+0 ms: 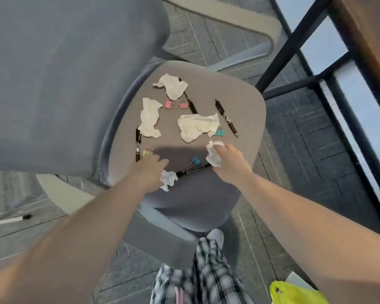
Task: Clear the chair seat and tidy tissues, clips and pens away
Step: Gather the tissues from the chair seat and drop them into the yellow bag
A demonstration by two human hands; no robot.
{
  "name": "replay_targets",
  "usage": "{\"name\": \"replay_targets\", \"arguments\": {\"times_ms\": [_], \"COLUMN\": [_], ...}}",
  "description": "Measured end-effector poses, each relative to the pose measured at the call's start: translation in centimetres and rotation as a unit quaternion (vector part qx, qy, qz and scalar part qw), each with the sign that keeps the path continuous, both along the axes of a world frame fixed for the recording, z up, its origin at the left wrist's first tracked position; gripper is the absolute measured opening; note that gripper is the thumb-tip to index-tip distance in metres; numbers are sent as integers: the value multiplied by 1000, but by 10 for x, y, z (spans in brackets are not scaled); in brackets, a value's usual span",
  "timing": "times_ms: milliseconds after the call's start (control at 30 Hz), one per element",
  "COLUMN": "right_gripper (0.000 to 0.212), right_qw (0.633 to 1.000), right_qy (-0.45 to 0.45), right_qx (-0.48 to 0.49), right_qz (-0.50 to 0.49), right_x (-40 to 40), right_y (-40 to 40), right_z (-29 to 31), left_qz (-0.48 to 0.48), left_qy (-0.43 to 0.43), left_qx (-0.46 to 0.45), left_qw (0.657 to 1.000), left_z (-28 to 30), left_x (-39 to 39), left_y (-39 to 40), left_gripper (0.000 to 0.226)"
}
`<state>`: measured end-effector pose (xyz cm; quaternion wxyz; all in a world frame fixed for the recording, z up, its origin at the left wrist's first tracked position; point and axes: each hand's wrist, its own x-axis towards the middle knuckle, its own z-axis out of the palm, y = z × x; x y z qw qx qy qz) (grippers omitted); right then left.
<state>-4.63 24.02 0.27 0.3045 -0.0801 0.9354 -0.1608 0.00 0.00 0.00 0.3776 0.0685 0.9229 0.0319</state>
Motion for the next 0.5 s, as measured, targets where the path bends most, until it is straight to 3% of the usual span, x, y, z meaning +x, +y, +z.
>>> {"name": "replay_targets", "arguments": {"times_ms": [133,267,367,500], "right_gripper": [59,61,42,16], "right_qw": [999,997,997,991], "right_qy": [-9,3,36,100], "right_qx": [52,67,35,-26], "right_qz": [-8,-38,-62,-84], "right_x": [-3,-6,-10,-24], "right_y": [-10,-16,-18,-25], "right_z": [-17,-27,-28,-19], "left_qz": [-10,-25,-10,90], "left_qy": [-23,-21,7,120], "left_qx": [-13,-8,16,63], "left_qw": [1000,999,1000,987], "left_z": [-16,-19,-14,2], "left_x": [-2,-10,-15,-31], "left_y": [-3,2,6,11], "left_gripper": [58,36,27,18]}}
